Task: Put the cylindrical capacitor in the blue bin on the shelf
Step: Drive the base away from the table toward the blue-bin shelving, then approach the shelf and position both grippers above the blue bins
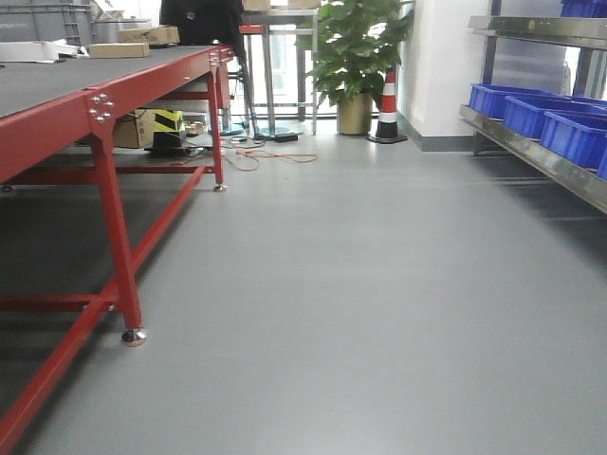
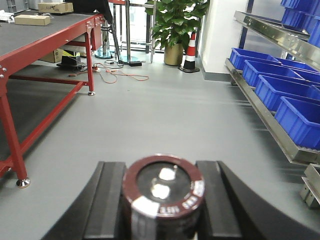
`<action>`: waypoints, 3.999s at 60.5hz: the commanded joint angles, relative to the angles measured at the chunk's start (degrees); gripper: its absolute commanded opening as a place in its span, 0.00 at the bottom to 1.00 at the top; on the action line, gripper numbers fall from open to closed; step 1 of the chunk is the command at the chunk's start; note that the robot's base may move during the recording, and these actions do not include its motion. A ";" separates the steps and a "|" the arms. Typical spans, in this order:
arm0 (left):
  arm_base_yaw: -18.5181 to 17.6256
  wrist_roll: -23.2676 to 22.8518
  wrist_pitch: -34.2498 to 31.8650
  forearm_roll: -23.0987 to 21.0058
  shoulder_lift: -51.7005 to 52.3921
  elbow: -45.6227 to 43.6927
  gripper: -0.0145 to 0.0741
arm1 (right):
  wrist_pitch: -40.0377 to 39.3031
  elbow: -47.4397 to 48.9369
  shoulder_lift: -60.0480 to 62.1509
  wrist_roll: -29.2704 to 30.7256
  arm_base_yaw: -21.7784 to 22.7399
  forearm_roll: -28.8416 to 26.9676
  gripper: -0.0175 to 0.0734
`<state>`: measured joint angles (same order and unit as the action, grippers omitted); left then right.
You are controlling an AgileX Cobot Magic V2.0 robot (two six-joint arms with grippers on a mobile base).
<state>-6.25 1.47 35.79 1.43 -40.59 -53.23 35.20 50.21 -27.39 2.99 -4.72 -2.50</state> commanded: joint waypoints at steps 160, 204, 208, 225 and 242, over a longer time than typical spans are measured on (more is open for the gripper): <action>-0.37 0.06 -1.31 -0.27 0.26 -0.20 0.04 | -1.84 0.52 0.21 -0.10 0.05 0.13 0.01; -0.37 0.06 -1.31 -0.27 0.26 -0.20 0.04 | -1.84 0.52 0.21 -0.10 0.05 0.13 0.01; -0.37 0.06 -1.31 -0.27 0.26 -0.20 0.04 | -1.84 0.52 0.21 -0.10 0.05 0.13 0.01; -0.37 0.06 -1.31 -0.27 0.26 -0.20 0.04 | -1.84 0.52 0.21 -0.10 0.05 0.13 0.01; -0.37 0.06 -1.31 -0.27 0.26 -0.20 0.04 | -1.84 0.52 0.21 -0.10 0.05 0.13 0.01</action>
<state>-6.25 1.47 35.79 1.43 -40.59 -53.23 35.20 50.21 -27.39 2.99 -4.72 -2.50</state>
